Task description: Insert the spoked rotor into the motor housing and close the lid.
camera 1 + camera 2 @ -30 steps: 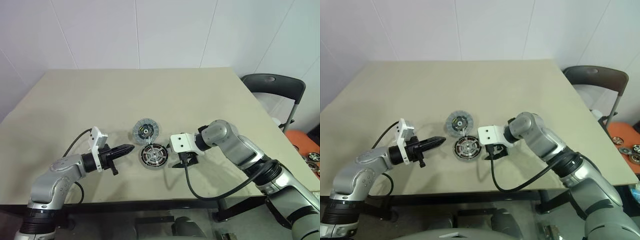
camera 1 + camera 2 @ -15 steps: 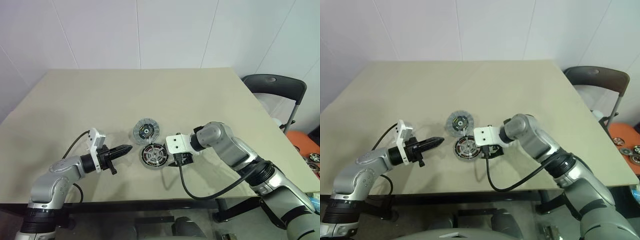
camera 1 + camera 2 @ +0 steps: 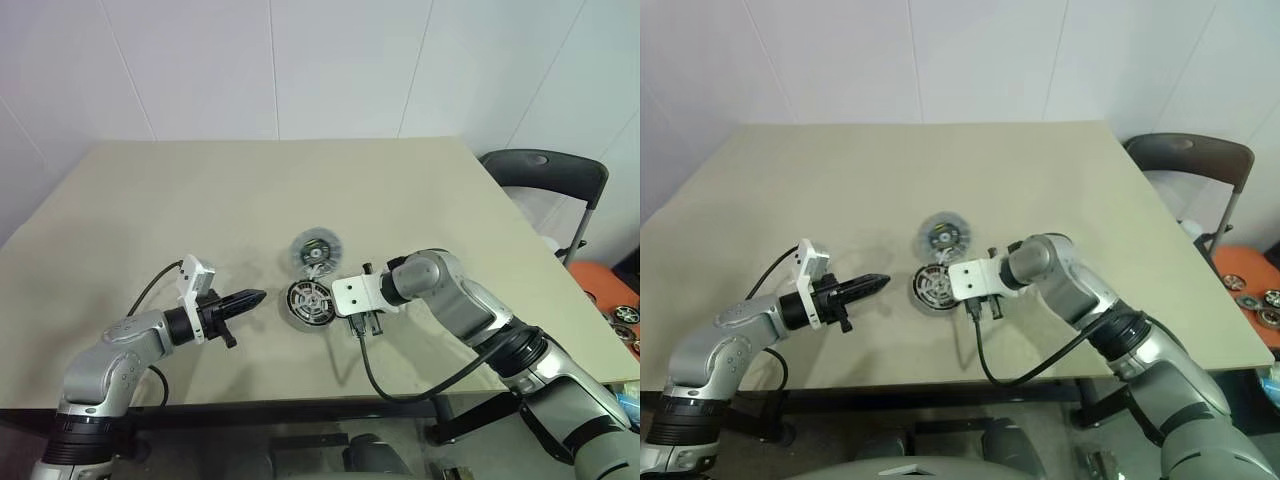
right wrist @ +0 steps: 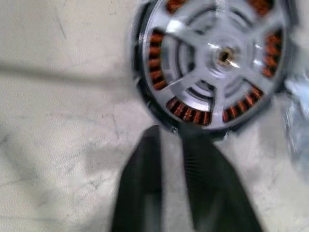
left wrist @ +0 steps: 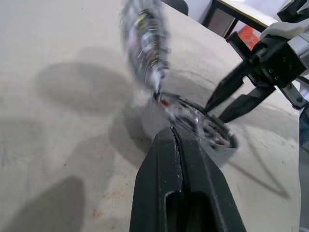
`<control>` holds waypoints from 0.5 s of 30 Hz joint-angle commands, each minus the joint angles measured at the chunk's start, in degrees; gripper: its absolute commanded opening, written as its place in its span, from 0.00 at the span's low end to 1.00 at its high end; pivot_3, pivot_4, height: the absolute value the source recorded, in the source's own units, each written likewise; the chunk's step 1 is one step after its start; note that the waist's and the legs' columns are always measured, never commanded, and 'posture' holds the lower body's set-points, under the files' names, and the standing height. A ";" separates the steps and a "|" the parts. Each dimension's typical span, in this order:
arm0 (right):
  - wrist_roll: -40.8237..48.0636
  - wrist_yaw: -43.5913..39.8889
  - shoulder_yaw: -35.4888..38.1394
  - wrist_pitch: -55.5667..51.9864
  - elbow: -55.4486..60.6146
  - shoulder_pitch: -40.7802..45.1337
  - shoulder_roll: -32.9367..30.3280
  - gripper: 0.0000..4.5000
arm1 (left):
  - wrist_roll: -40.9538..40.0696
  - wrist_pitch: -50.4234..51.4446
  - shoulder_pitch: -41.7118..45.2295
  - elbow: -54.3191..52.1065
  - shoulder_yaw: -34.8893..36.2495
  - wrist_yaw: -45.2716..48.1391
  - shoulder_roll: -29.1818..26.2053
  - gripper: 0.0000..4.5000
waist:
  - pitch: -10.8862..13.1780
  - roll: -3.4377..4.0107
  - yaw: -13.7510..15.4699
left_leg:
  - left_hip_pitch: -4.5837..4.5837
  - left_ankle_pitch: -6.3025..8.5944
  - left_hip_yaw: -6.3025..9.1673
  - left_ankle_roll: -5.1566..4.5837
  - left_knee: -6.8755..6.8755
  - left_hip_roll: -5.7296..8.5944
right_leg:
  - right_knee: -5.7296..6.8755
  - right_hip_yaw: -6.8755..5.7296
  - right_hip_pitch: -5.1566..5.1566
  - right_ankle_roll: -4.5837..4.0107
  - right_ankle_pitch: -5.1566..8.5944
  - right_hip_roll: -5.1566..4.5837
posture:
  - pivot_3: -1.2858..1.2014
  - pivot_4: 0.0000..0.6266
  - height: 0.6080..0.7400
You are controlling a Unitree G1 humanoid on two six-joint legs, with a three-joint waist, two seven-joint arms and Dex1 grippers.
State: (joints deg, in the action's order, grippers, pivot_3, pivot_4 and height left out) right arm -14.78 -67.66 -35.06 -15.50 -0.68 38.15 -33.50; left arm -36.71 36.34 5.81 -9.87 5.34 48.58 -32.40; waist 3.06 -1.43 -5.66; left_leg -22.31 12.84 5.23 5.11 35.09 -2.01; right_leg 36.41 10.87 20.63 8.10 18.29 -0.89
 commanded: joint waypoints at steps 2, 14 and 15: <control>-0.23 -0.38 0.58 -0.06 -0.88 -0.38 0.35 0.03 | 0.10 -0.30 1.20 -1.61 0.24 0.14 -0.31 0.00 | 0.00 0.00 0.27 | 0.00 0.00 0.00 0.00 0.00 0.00 | 0.00 0.00 -0.05 0.01 0.00 0.00 | 0.52 0.00 1.00; 5.89 -5.90 3.36 -6.01 5.40 -0.52 -0.22 0.03 | 1.61 -1.07 0.39 -1.09 -0.32 0.04 0.37 0.00 | 0.01 0.02 0.28 | -0.10 0.00 0.02 0.00 -0.08 0.01 | -0.03 -0.02 0.00 0.16 -0.08 -0.01 | 0.52 0.00 1.00; 9.29 -7.31 4.71 -11.32 8.24 -0.44 0.70 0.03 | 1.93 -1.21 0.29 -0.99 -0.60 0.12 0.40 0.00 | 0.01 0.02 0.25 | -0.11 0.00 0.02 0.00 -0.09 0.01 | -0.03 -0.02 0.01 0.16 -0.08 -0.01 | 0.52 0.00 1.00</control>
State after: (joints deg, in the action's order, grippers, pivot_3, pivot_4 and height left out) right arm -10.26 -72.08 -32.66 -21.85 2.59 37.49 -33.31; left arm -35.40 36.56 5.75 -9.81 5.13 48.45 -32.16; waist 3.08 -1.42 -5.41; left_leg -22.43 12.84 5.26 5.11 34.99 -2.00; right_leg 36.38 10.85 20.65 8.26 18.21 -0.90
